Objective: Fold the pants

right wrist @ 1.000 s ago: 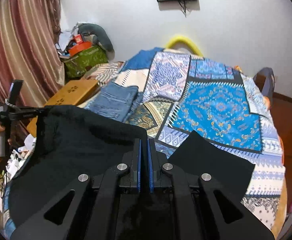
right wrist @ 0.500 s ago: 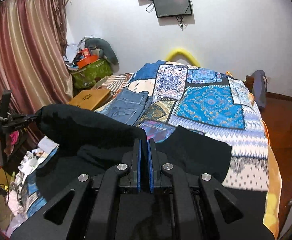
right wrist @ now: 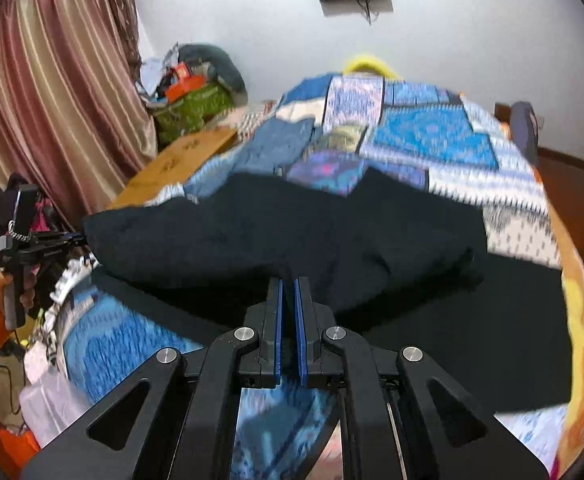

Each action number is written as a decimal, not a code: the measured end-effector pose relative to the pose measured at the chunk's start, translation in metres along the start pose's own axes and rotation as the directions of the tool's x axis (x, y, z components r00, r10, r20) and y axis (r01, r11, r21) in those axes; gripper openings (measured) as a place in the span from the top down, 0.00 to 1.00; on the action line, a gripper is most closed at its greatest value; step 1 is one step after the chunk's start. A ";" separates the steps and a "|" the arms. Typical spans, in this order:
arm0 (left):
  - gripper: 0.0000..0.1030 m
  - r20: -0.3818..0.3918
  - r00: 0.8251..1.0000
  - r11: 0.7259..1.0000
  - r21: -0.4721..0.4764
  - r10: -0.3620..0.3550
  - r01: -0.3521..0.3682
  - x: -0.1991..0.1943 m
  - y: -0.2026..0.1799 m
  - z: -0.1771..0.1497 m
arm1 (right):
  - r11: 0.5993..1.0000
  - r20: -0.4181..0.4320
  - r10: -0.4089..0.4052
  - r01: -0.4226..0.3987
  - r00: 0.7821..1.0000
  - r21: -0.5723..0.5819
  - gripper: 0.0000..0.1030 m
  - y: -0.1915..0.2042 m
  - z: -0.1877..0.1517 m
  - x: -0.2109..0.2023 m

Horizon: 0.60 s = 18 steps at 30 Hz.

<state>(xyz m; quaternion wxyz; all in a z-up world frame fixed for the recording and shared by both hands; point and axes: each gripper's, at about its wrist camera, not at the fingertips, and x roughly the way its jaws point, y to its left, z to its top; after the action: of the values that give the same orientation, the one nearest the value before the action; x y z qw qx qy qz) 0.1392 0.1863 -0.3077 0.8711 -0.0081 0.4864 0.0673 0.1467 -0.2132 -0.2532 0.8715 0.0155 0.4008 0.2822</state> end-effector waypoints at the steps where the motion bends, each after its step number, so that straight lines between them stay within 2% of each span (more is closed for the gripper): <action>1: 0.92 -0.020 1.000 1.000 -0.008 -0.002 0.002 0.006 0.000 -0.007 | 1.000 -0.011 -0.001 0.001 1.000 0.009 0.95 -0.001 -0.003 0.002; 7: 0.92 -0.041 0.999 1.000 -0.028 -0.005 0.003 0.006 0.002 -0.023 | 0.999 -0.056 -0.017 0.018 0.998 0.027 0.91 -0.002 -0.013 0.005; 11: 0.91 -0.040 0.999 0.999 -0.031 -0.016 0.014 -0.007 0.005 -0.016 | 0.998 -0.064 -0.042 0.045 0.997 0.041 0.69 -0.006 -0.012 -0.007; 16: 0.91 -0.008 1.000 1.000 -0.011 -0.002 0.002 -0.027 0.000 0.003 | 0.996 -0.029 -0.074 0.075 0.997 0.039 0.69 -0.014 0.004 -0.033; 18: 0.84 0.028 1.000 1.000 0.000 0.003 -0.003 -0.038 -0.004 0.016 | 0.995 0.000 -0.094 0.094 0.996 0.027 0.63 -0.015 0.015 -0.040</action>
<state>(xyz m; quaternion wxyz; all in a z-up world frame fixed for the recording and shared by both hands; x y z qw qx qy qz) 0.1339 0.1794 -0.2669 0.8776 -0.0064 0.4744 0.0690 0.1436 -0.2434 -0.2198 0.8838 0.0087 0.4044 0.2352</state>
